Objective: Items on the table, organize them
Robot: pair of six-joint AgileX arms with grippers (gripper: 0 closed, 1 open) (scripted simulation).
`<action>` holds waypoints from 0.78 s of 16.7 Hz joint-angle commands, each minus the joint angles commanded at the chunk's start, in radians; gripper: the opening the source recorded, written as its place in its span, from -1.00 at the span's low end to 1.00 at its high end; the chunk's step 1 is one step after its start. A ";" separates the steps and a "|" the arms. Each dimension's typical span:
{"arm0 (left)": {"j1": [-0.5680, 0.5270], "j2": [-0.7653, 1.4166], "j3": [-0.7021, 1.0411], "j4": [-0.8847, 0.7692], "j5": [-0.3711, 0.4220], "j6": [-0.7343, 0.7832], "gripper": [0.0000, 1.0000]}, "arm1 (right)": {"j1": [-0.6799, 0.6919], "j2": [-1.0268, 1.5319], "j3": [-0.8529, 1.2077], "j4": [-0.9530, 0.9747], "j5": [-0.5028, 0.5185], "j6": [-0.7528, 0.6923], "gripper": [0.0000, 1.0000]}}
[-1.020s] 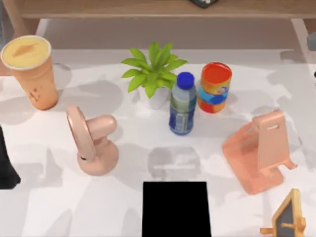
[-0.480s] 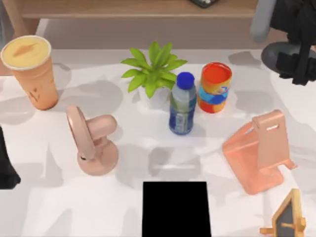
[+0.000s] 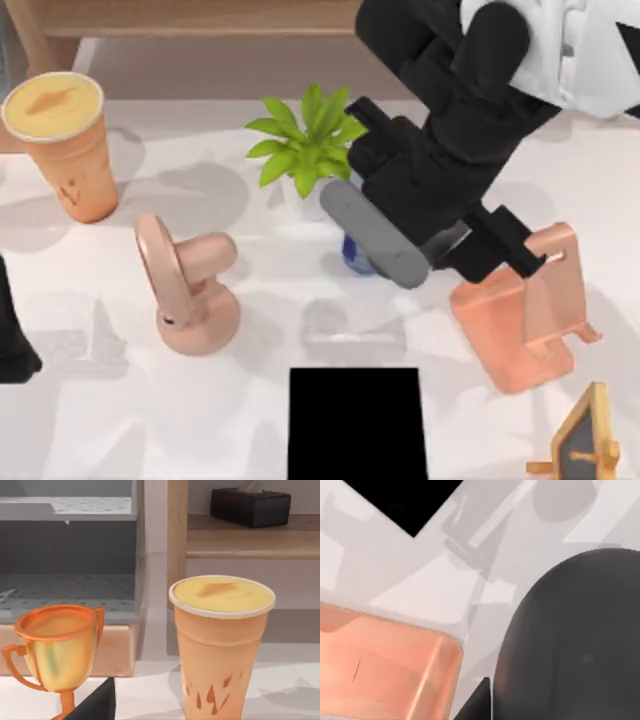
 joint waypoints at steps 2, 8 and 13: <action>0.000 0.000 0.000 0.000 0.000 0.000 1.00 | 0.081 0.038 -0.058 0.033 -0.008 -0.168 -1.00; 0.000 0.000 0.000 0.000 0.000 0.000 1.00 | 0.240 0.149 -0.204 0.136 -0.014 -0.500 -1.00; 0.000 0.000 0.000 0.000 0.000 0.000 1.00 | 0.254 0.164 -0.221 0.148 -0.013 -0.530 -1.00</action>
